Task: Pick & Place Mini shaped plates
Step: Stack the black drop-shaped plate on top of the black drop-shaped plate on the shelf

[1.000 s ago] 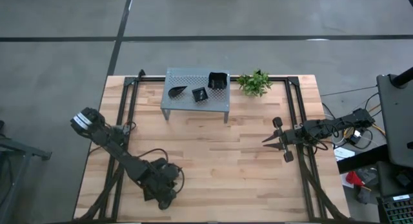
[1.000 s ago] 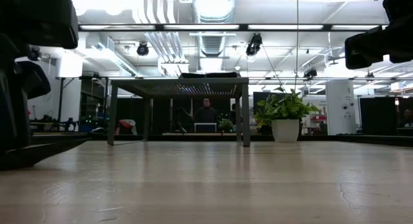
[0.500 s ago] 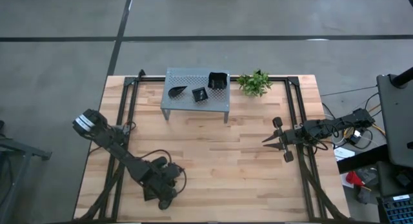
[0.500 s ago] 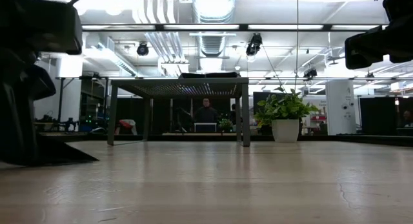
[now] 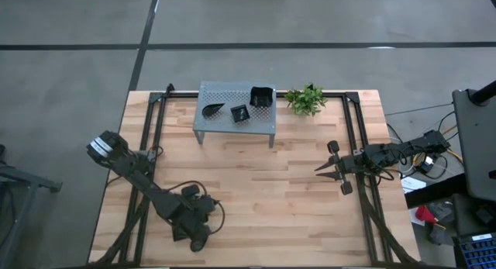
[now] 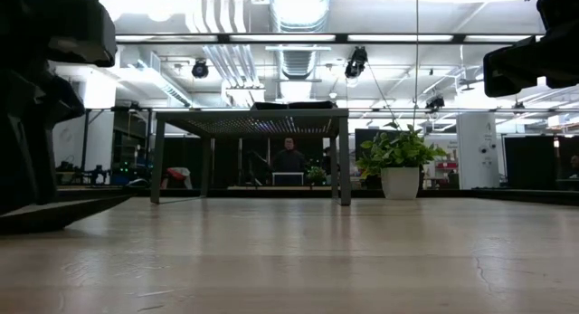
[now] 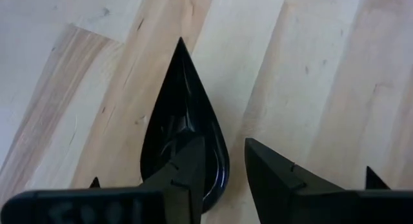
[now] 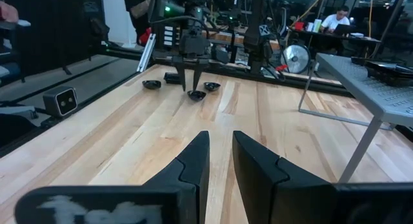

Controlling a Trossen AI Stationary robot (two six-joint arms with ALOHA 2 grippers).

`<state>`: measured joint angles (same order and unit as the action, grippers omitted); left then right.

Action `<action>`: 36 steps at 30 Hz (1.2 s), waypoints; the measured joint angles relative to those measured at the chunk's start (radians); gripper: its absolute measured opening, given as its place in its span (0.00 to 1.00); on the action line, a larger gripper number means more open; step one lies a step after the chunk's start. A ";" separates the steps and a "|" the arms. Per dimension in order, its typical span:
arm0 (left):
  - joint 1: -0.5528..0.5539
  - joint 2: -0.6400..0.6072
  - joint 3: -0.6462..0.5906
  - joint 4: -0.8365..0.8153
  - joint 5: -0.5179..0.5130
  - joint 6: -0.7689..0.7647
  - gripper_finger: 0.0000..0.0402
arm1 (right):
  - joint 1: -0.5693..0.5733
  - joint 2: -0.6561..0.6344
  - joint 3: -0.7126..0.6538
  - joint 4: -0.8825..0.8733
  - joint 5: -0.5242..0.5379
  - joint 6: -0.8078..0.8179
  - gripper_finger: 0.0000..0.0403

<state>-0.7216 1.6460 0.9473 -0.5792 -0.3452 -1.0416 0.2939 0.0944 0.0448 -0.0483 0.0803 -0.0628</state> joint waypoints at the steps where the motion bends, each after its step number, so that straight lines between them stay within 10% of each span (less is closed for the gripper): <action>1: 0.000 0.004 0.000 0.000 -0.002 -0.001 0.26 | 0.000 0.000 0.000 0.000 0.000 0.000 0.16; 18: 0.013 0.049 -0.001 0.000 -0.005 -0.002 0.25 | 0.000 0.000 0.000 0.000 0.000 0.000 0.16; 26: 0.014 0.050 -0.001 0.000 0.014 0.008 0.03 | 0.000 0.000 0.000 0.000 0.000 0.000 0.16; 36: 0.016 0.021 0.056 -0.079 0.003 0.042 0.00 | 0.000 0.000 0.000 0.000 0.000 0.000 0.16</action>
<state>-0.7055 1.6669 1.0029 -0.6584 -0.3422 -0.9999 0.2940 0.0940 0.0451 -0.0482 0.0799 -0.0631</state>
